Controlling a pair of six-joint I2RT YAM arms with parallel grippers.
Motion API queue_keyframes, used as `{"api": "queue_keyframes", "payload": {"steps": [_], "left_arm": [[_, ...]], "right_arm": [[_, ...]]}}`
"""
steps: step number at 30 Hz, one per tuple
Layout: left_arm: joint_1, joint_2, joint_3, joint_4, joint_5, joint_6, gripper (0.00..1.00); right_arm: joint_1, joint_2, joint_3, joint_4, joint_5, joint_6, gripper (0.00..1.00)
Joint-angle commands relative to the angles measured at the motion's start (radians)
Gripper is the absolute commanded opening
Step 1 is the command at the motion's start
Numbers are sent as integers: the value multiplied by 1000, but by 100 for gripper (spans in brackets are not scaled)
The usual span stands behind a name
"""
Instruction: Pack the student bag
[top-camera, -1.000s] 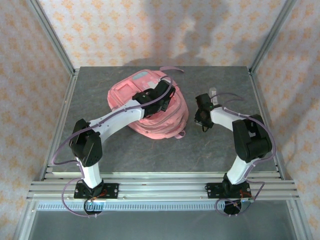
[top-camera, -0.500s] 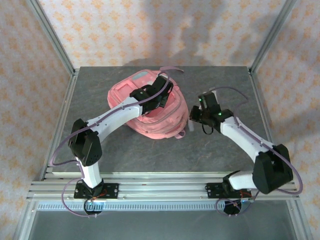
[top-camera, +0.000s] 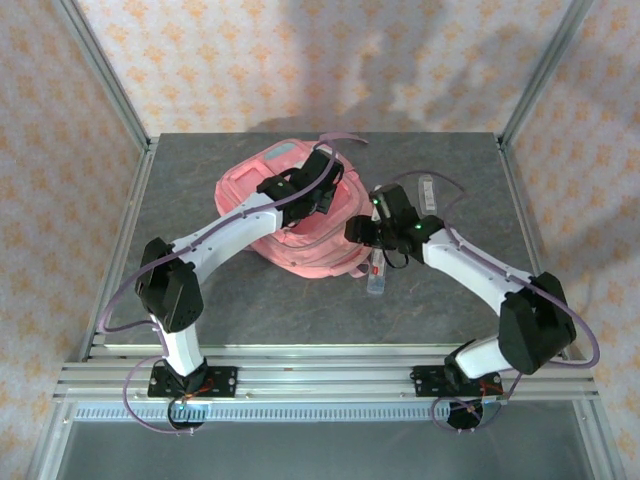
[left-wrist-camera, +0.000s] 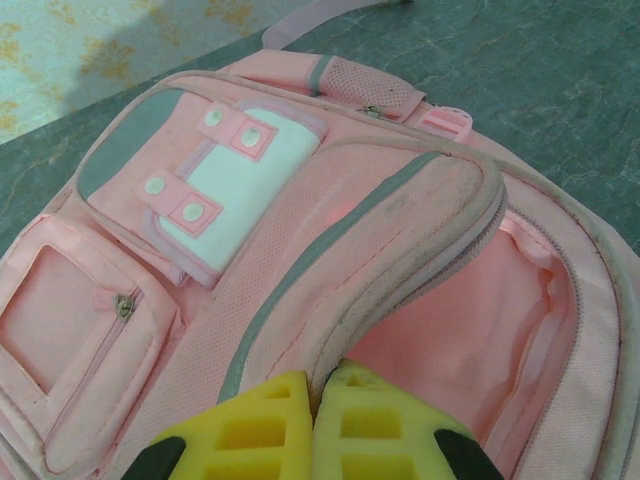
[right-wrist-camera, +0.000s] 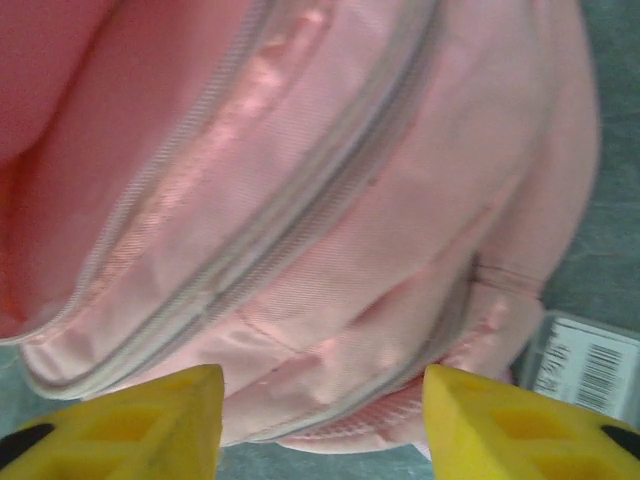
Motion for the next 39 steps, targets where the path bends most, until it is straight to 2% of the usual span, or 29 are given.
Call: {"api": "queue_keyframes", "payload": {"steps": [1,7,9,16,22,25,27,29,31,39], "left_arm": [[15,-69,-2,66,-25,-25,0],[15,-65,-7,71,-16,-26,0],[15,-65,-9,71,-16,-26,0],[15,-70,-17,78,-9,-39,0],[15,-65,-17,76,-4,-42,0],[15,-64,-19,76,-7,-42,0],[15,-62,-17,77,-6,-41,0],[15,-62,-17,76,-5,-43,0],[15,-62,-17,73,-7,-42,0],[16,-62,-8,74,-15,-33,0]], "right_arm": [[-1,-85,-59,-109,157,45,60],[45,-162,-207,-187,216,86,71],[70,-160,-234,-182,213,96,72],[142,-35,-241,-142,268,131,74],[146,75,-253,-89,303,155,72],[148,118,-268,-50,294,166,66],[148,145,-269,-50,295,170,52],[148,146,-273,-64,308,180,31],[146,110,-284,-80,331,185,21],[116,-124,-257,-182,369,172,15]]}}
